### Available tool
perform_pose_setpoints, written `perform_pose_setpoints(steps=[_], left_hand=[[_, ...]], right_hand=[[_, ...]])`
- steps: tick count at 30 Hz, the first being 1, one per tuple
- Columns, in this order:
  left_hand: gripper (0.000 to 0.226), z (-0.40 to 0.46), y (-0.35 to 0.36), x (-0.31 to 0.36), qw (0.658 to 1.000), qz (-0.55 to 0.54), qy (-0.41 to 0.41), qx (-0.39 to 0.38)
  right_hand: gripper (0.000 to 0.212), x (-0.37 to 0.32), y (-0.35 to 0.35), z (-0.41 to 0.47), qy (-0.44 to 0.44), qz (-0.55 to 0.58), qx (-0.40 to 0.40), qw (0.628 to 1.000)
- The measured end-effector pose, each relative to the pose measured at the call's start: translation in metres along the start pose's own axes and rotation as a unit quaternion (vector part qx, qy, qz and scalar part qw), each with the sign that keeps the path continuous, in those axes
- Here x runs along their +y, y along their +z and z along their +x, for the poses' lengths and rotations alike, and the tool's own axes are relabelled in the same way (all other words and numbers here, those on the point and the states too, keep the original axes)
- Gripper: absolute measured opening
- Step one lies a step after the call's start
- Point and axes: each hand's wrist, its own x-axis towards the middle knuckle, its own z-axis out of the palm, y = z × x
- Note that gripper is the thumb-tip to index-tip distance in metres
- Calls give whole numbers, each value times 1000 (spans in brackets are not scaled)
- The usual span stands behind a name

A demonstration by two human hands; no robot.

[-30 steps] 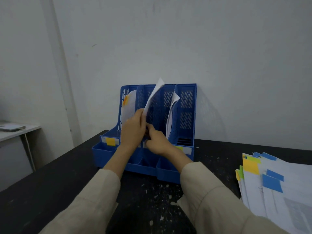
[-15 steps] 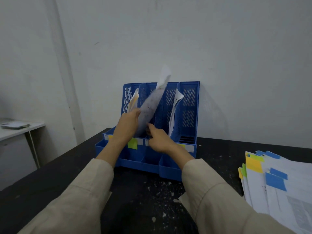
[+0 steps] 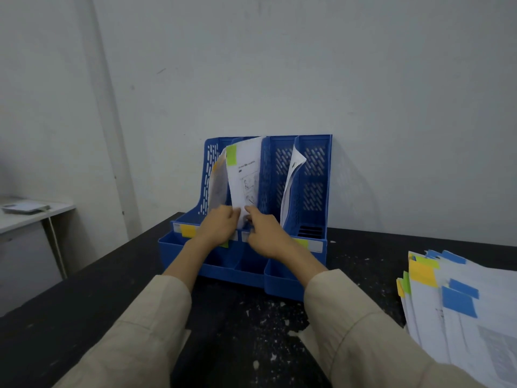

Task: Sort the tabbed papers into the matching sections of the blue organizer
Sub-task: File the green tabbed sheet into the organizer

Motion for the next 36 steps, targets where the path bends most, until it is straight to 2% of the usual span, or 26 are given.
perform_pose_setpoints(steps=[2, 7, 13, 16, 21, 25, 29, 31, 36], left_hand=[[47, 0, -1, 2, 999, 10, -8, -36], [44, 0, -2, 6, 996, 32, -41, -74], [47, 3, 2, 9, 997, 23, -32, -68], [46, 9, 6, 15, 996, 10, -31, -85], [47, 16, 6, 10, 988, 38, -74, -129], [37, 19, 6, 9, 979, 55, -92, -172], [18, 26, 3, 4, 973, 32, -97, -205], [22, 29, 2, -1, 971, 15, -102, -217], [38, 24, 2, 5, 990, -42, -68, -119]], right_hand=[[57, 2, -2, -7, -15, -21, 7, 1000], [63, 12, -6, -17, -28, -59, 15, 998], [65, 19, -6, -23, -54, -88, 10, 995], [65, 20, -5, -23, -57, -80, 24, 995], [58, 20, -3, -21, -58, -64, 44, 995], [66, 20, 0, -21, -49, -58, 52, 996], [71, 21, -1, -21, -51, -59, 50, 996], [70, 21, -2, -22, -54, -60, 48, 996], [70, 21, -3, -23, -64, -54, 50, 995]])
